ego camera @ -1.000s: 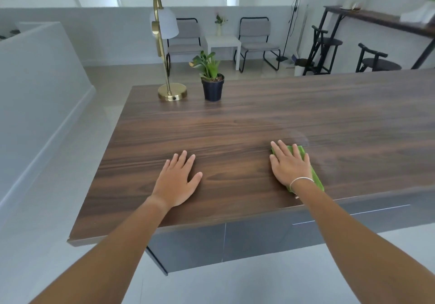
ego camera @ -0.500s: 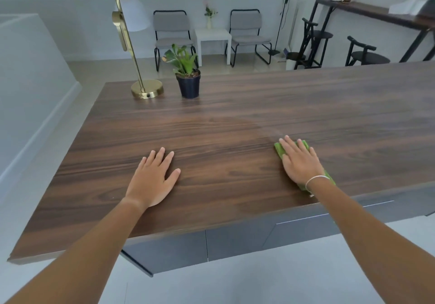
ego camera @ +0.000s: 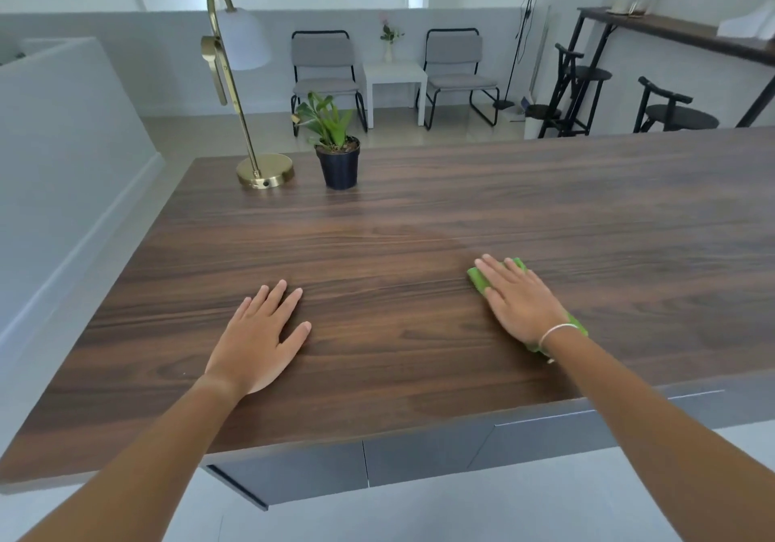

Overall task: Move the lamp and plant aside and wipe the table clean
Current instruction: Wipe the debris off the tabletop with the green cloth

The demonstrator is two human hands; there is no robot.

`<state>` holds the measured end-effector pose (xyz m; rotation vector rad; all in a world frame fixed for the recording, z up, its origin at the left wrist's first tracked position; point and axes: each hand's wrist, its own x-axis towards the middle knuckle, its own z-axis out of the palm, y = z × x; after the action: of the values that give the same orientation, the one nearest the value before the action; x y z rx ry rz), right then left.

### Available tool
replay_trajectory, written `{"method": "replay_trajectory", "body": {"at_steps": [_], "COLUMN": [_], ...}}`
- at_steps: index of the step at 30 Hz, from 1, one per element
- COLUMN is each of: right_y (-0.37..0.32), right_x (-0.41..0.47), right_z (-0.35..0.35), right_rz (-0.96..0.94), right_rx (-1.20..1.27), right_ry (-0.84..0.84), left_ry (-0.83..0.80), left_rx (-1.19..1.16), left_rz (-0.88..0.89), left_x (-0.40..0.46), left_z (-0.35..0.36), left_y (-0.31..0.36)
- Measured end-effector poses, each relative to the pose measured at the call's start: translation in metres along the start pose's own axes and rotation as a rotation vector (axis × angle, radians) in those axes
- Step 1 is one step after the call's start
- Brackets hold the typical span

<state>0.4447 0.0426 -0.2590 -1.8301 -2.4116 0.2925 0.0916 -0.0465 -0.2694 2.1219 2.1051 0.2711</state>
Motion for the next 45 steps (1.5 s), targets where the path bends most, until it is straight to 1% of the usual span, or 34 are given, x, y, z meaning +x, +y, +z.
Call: {"method": "replay_trajectory", "body": {"at_steps": [2,5,7,10,12,14,16,19,21,23,25,27,29,30,32,34,35,38,40,42,45], "right_y": [0.014,-0.010,-0.049,-0.108,-0.116,-0.101,-0.077,-0.050,-0.057,-0.084,-0.132,-0.191,-0.240,-0.254,-0.253,-0.230,-0.216,-0.182,-0.191,-0.223,-0.285], "right_x": [0.022,0.063,0.086,0.087,0.069,0.054,0.059,0.100,0.130,0.158,0.181,0.191,0.178,0.166,0.144,0.133,0.134,0.155,0.176,0.192,0.182], "right_z": [-0.007,-0.006,0.002,0.018,0.024,0.024,0.018,0.006,0.006,0.010,0.018,0.031,0.046,0.051,0.053,0.048,0.045,0.035,0.033,0.038,0.052], "right_rz": [0.093,0.107,0.043,-0.170,-0.272,-0.295,-0.214,0.009,0.095,0.109,0.027,-0.134,-0.296,-0.353,-0.421,-0.417,-0.373,-0.144,-0.074,-0.094,-0.275], "right_rx": [-0.027,-0.045,-0.044,-0.044,-0.050,-0.019,0.013,0.000,-0.014,-0.020,-0.043,-0.050,-0.047,-0.045,-0.023,0.030,0.055,0.051,0.009,-0.016,-0.024], "right_ry": [0.000,0.010,0.002,-0.025,-0.040,-0.051,-0.034,0.000,0.005,0.006,0.012,0.005,-0.035,-0.045,-0.036,-0.034,-0.030,-0.003,0.002,-0.005,-0.011], "left_ry": [0.012,0.015,0.012,0.013,0.008,0.013,0.023,0.039,0.029,-0.001,0.010,0.040,0.044,0.048,0.059,0.070,0.075,0.088,0.101,0.109,0.124], "left_rx": [-0.005,-0.006,-0.005,-0.058,-0.109,-0.130,-0.125,-0.097,-0.065,-0.045,-0.050,-0.058,-0.067,-0.068,-0.072,-0.084,-0.092,-0.117,-0.139,-0.161,-0.169], "left_rz": [0.004,-0.002,-0.002,0.012,0.012,-0.015,-0.053,-0.092,-0.116,-0.146,-0.147,-0.126,-0.121,-0.122,-0.124,-0.123,-0.120,-0.105,-0.106,-0.117,-0.117], "left_x": [0.001,0.002,0.003,0.005,0.010,0.018,0.029,0.045,0.050,0.051,0.051,0.054,0.055,0.055,0.053,0.053,0.053,0.055,0.055,0.054,0.055], "left_z": [0.000,0.001,0.000,-0.002,-0.007,-0.016,-0.028,-0.044,-0.049,-0.051,-0.050,-0.050,-0.049,-0.048,-0.046,-0.047,-0.048,-0.048,-0.048,-0.048,-0.048], "left_y": [0.002,0.002,0.002,0.002,-0.005,-0.022,-0.045,-0.086,-0.114,-0.137,-0.151,-0.157,-0.158,-0.158,-0.161,-0.164,-0.164,-0.160,-0.160,-0.163,-0.168]}}
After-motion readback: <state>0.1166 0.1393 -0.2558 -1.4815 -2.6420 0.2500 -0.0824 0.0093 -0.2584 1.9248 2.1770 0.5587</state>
